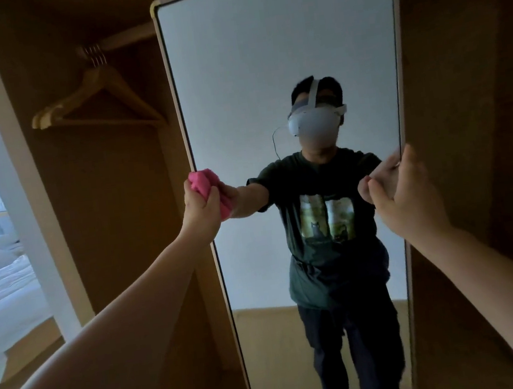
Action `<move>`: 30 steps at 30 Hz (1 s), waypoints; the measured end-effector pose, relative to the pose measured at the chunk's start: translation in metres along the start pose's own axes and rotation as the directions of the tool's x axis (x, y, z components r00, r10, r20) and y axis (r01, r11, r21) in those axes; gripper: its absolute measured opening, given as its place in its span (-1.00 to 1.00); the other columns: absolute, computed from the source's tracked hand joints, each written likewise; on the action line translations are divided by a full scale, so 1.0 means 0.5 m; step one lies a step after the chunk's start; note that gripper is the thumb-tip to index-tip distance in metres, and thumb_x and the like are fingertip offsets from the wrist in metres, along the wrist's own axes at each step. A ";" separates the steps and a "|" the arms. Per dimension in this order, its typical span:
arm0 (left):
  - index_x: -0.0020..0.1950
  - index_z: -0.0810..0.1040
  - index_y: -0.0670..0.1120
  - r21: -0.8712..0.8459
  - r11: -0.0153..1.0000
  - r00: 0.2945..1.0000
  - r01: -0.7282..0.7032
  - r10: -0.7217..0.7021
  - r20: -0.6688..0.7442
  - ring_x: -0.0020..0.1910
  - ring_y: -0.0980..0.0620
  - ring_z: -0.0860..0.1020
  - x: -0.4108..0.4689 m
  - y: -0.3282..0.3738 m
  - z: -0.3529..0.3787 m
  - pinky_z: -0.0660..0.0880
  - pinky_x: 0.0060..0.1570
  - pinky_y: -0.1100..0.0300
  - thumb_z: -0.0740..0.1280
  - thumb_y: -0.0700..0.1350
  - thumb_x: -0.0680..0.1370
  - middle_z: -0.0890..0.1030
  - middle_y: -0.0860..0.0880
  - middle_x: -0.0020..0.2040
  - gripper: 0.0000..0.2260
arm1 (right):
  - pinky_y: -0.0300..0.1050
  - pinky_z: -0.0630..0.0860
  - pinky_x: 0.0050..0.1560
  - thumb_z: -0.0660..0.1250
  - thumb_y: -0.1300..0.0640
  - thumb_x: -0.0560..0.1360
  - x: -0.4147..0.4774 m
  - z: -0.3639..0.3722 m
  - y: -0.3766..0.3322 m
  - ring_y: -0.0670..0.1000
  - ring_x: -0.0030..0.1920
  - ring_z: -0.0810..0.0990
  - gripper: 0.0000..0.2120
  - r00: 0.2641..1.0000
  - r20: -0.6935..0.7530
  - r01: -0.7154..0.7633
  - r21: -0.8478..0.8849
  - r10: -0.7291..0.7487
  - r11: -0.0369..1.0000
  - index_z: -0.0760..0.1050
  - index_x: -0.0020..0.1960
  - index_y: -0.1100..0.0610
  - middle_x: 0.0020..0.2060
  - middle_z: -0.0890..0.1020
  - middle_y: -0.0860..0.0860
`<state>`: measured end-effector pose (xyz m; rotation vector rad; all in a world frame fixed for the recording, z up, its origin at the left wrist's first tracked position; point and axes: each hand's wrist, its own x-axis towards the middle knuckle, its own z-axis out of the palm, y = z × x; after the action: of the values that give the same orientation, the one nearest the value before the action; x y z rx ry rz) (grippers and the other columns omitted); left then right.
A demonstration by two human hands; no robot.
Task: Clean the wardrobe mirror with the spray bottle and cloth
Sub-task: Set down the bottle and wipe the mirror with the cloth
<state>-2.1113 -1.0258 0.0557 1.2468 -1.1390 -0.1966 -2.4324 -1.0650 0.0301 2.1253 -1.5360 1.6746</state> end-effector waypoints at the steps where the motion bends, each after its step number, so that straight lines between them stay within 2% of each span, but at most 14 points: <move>1: 0.21 0.27 0.07 0.008 1.000 1.000 0.001 -0.001 0.006 -0.10 0.20 0.56 -0.003 -0.004 -0.002 0.47 -0.26 0.39 0.14 -0.19 0.62 0.50 0.05 -0.02 -0.77 | 0.17 0.48 0.24 0.23 -0.12 0.55 -0.005 0.002 0.001 0.21 0.36 0.40 -0.28 1.000 0.006 -0.007 -0.001 0.007 1.000 0.02 0.54 0.18 0.42 0.31 0.22; 3: 0.29 0.29 0.02 0.030 1.000 0.999 0.008 -0.009 0.033 -0.06 0.17 0.57 -0.009 -0.008 -0.007 0.49 -0.29 0.40 0.15 -0.23 0.59 0.51 0.03 0.00 -0.70 | 0.19 0.43 0.30 0.23 -0.12 0.55 -0.013 0.005 0.005 0.20 0.40 0.35 -0.27 1.000 0.023 -0.011 0.006 0.011 1.000 -0.01 0.55 0.16 0.46 0.26 0.21; 4: 0.33 0.27 -0.02 0.043 0.999 0.999 0.014 -0.016 0.050 0.00 0.11 0.57 -0.012 -0.008 -0.009 0.51 -0.23 0.37 0.15 -0.26 0.58 0.51 0.00 0.03 -0.66 | 0.18 0.42 0.31 0.23 -0.12 0.56 -0.017 0.006 0.006 0.20 0.42 0.33 -0.27 1.000 0.026 -0.013 0.007 0.013 1.000 -0.02 0.55 0.15 0.47 0.24 0.21; 7: 0.44 0.18 -0.08 0.088 0.996 0.995 0.029 -0.037 0.091 0.17 -0.10 0.50 -0.025 -0.009 -0.013 0.54 0.11 0.02 0.17 -0.31 0.51 0.46 -0.14 0.18 -0.49 | 0.18 0.44 0.28 0.23 -0.11 0.56 -0.024 0.007 0.007 0.22 0.39 0.36 -0.27 0.999 0.023 -0.027 0.014 0.027 1.000 -0.03 0.55 0.16 0.46 0.25 0.22; 9: 0.47 0.14 -0.09 0.138 0.990 0.993 0.040 -0.055 0.104 0.24 -0.18 0.45 -0.033 -0.014 -0.013 0.50 0.19 -0.14 0.18 -0.34 0.45 0.42 -0.18 0.25 -0.40 | 0.20 0.46 0.27 0.23 -0.10 0.55 -0.031 0.008 0.008 0.22 0.39 0.36 -0.28 1.000 0.021 -0.015 0.032 0.014 0.999 -0.01 0.55 0.16 0.46 0.25 0.22; 11: 0.50 0.09 -0.06 0.191 0.980 0.991 0.059 -0.081 0.108 0.29 -0.22 0.42 -0.041 -0.022 -0.012 0.48 0.21 -0.20 0.20 -0.36 0.42 0.39 -0.20 0.31 -0.33 | 0.20 0.47 0.25 0.22 -0.09 0.56 -0.038 0.009 0.012 0.22 0.39 0.37 -0.28 1.000 0.022 -0.005 0.037 0.004 0.999 -0.01 0.55 0.17 0.46 0.24 0.23; 18: 0.48 0.11 -0.06 0.255 0.965 0.991 0.056 -0.085 0.104 0.21 -0.19 0.47 -0.070 -0.047 -0.004 0.56 0.11 -0.15 0.32 -0.36 0.40 0.42 -0.17 0.24 -0.29 | 0.21 0.44 0.29 0.25 -0.02 0.57 -0.066 0.015 0.040 0.23 0.42 0.32 -0.27 0.997 0.057 0.045 0.046 -0.047 0.998 -0.03 0.56 0.25 0.47 0.21 0.26; 23: 0.48 0.09 -0.03 0.280 0.957 0.989 0.078 -0.110 0.098 0.19 -0.20 0.47 -0.087 -0.064 -0.003 0.57 0.08 -0.16 0.34 -0.33 0.37 0.41 -0.16 0.23 -0.25 | 0.20 0.54 0.13 0.28 0.03 0.55 -0.082 0.020 0.058 0.24 0.29 0.45 -0.36 0.995 0.070 0.064 0.067 -0.068 0.996 0.11 0.49 0.29 0.36 0.33 0.27; 30: 0.48 0.06 0.05 0.325 0.940 0.985 0.101 -0.141 0.102 0.15 -0.20 0.51 -0.110 -0.090 0.000 0.57 0.05 -0.16 0.37 -0.31 0.40 0.41 -0.16 0.22 -0.23 | 0.20 0.52 0.18 0.28 0.05 0.56 -0.105 0.027 0.074 0.24 0.34 0.41 -0.30 0.994 0.071 0.078 0.084 -0.084 0.993 0.01 0.54 0.27 0.41 0.28 0.27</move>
<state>-2.1177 -1.0058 -0.0121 1.6133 -1.2349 -0.1892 -2.4445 -1.0567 -0.0337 2.2817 -1.4009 1.6781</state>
